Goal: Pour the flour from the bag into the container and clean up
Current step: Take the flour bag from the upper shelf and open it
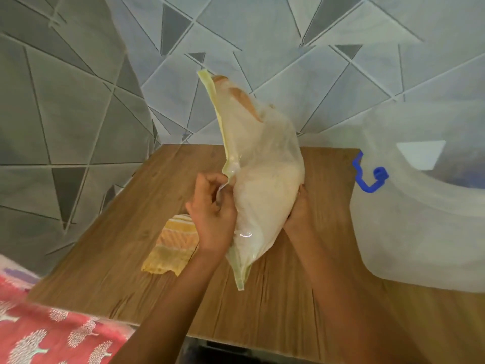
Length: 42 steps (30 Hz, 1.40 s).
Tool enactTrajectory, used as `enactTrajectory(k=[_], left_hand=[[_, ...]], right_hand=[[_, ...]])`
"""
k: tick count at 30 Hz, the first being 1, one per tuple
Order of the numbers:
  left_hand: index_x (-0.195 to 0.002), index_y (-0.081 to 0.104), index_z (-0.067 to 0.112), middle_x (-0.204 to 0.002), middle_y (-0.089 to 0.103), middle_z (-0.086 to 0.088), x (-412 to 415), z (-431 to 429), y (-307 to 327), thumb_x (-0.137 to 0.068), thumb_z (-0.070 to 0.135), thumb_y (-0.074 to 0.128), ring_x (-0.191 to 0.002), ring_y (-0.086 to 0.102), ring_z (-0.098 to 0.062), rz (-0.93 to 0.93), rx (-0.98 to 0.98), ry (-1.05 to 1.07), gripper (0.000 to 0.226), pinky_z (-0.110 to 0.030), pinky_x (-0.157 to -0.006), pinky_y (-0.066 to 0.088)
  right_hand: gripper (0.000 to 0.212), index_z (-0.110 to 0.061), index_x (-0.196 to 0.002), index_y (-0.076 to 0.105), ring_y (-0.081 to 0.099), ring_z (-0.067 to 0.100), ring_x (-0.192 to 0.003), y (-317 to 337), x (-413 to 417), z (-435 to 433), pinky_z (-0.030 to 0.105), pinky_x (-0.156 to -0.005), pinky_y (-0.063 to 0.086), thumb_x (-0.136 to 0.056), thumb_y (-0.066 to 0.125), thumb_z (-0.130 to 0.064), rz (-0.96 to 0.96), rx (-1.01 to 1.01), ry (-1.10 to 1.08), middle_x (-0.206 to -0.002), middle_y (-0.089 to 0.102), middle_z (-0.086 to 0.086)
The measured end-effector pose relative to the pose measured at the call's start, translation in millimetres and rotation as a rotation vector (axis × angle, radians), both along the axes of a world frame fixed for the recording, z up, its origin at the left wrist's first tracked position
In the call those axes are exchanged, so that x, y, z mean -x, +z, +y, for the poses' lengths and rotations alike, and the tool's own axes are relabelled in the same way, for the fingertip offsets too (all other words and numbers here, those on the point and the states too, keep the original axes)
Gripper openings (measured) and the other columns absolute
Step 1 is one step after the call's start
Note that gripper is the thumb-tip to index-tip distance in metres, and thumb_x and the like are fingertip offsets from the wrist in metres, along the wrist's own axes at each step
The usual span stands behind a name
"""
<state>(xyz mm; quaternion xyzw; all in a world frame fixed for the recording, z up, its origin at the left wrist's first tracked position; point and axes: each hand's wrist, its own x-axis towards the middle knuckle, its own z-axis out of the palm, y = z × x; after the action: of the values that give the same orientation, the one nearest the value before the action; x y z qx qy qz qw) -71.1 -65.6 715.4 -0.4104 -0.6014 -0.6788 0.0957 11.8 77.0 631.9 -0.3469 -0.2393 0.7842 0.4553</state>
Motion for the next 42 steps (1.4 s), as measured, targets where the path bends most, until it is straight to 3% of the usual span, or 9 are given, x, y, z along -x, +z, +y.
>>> enactTrajectory(k=[4, 10, 14, 18, 22, 27, 33, 38, 42], left_hand=[[-0.087, 0.043, 0.035, -0.08, 0.057, 0.024, -16, -25, -11, -0.086, -0.001, 0.059, -0.073, 0.057, 0.004, -0.018, 0.064, -0.09, 0.039, -0.012, -0.065, 0.045], [-0.105, 0.046, 0.044, -0.1, 0.055, 0.041, -32, -70, -31, -0.081, 0.011, 0.059, -0.091, 0.059, 0.008, 0.005, 0.273, -0.064, 0.043, -0.009, -0.071, 0.049], [-0.103, 0.046, 0.034, -0.085, 0.057, 0.027, -31, -87, -9, -0.079, 0.008, 0.063, -0.079, 0.063, -0.006, 0.086, 0.575, -0.091, 0.04, -0.021, -0.069, 0.055], [-0.107, 0.059, 0.019, -0.094, 0.061, 0.015, 2, -95, 40, -0.085, 0.002, 0.058, -0.089, 0.059, -0.003, 0.094, 0.972, -0.335, 0.027, -0.019, -0.076, 0.051], [-0.088, 0.065, 0.009, -0.085, 0.066, -0.004, 37, -82, 94, -0.094, 0.006, 0.049, -0.081, 0.062, -0.017, -0.171, 0.636, -0.27, 0.017, -0.017, -0.066, 0.054], [-0.078, 0.065, 0.015, -0.079, 0.065, -0.004, 51, -1, 121, -0.093, 0.006, 0.051, -0.071, 0.061, -0.016, -0.156, 0.756, -0.4, 0.022, -0.022, -0.065, 0.052], [-0.083, 0.063, 0.013, -0.081, 0.063, -0.005, 50, 88, 115, -0.095, 0.019, 0.051, -0.067, 0.059, -0.015, -0.282, 0.798, -0.56, 0.018, -0.021, -0.059, 0.05], [-0.084, 0.064, 0.01, -0.085, 0.061, -0.012, 64, 163, 102, -0.088, 0.014, 0.062, -0.061, 0.057, -0.018, -0.361, 0.759, -0.51, 0.006, -0.023, -0.055, 0.052], [-0.086, 0.063, 0.004, -0.081, 0.061, -0.013, 69, 208, 95, -0.085, 0.022, 0.068, -0.058, 0.058, -0.019, -0.371, 0.736, -0.522, 0.018, -0.026, -0.053, 0.053]], right_hand=[[0.048, -0.021, -0.133, 0.048, 0.044, 0.023, -0.126, -6, -3, -1, 0.043, -0.11, 0.034, -0.095, 0.032, -0.047, -0.116, 0.044, -0.034, -0.133, 0.048, -0.001], [0.059, -0.015, -0.141, 0.038, 0.042, 0.026, -0.129, 17, -8, -18, 0.043, -0.112, 0.031, -0.095, 0.029, -0.051, -0.189, 0.036, -0.105, -0.144, 0.042, 0.007], [0.089, -0.022, -0.146, 0.027, 0.036, 0.03, -0.135, 36, -2, -16, 0.052, -0.112, 0.029, -0.072, 0.024, -0.073, -0.424, -0.118, -0.094, -0.152, 0.031, 0.008], [0.064, -0.013, -0.144, 0.032, 0.035, 0.031, -0.136, 76, -12, -24, 0.045, -0.113, 0.03, -0.091, 0.028, -0.048, -0.476, -0.278, -0.071, -0.149, 0.034, 0.009], [0.05, -0.004, -0.143, 0.032, 0.035, 0.029, -0.134, 105, -33, -28, 0.02, -0.098, 0.025, -0.1, 0.036, -0.029, -0.65, -0.503, -0.016, -0.147, 0.036, 0.013], [0.052, -0.013, -0.144, 0.03, 0.031, 0.033, -0.137, 122, -23, 1, 0.043, -0.114, 0.026, -0.096, 0.037, -0.032, -0.939, -0.656, 0.112, -0.151, 0.03, 0.016], [0.042, -0.013, -0.135, 0.045, 0.044, 0.031, -0.127, 128, -15, 36, 0.037, -0.107, 0.034, -0.095, 0.039, -0.024, -0.974, -0.615, 0.109, -0.141, 0.046, 0.012], [0.031, -0.01, -0.117, 0.06, 0.053, 0.029, -0.117, 131, -3, 71, 0.039, -0.104, 0.04, -0.09, 0.049, -0.019, -0.962, -0.602, -0.018, -0.125, 0.059, 0.01], [0.029, -0.007, -0.114, 0.063, 0.055, 0.025, -0.117, 135, 11, 96, 0.031, -0.102, 0.04, -0.088, 0.053, -0.013, -0.952, -0.653, -0.101, -0.122, 0.062, 0.01]])
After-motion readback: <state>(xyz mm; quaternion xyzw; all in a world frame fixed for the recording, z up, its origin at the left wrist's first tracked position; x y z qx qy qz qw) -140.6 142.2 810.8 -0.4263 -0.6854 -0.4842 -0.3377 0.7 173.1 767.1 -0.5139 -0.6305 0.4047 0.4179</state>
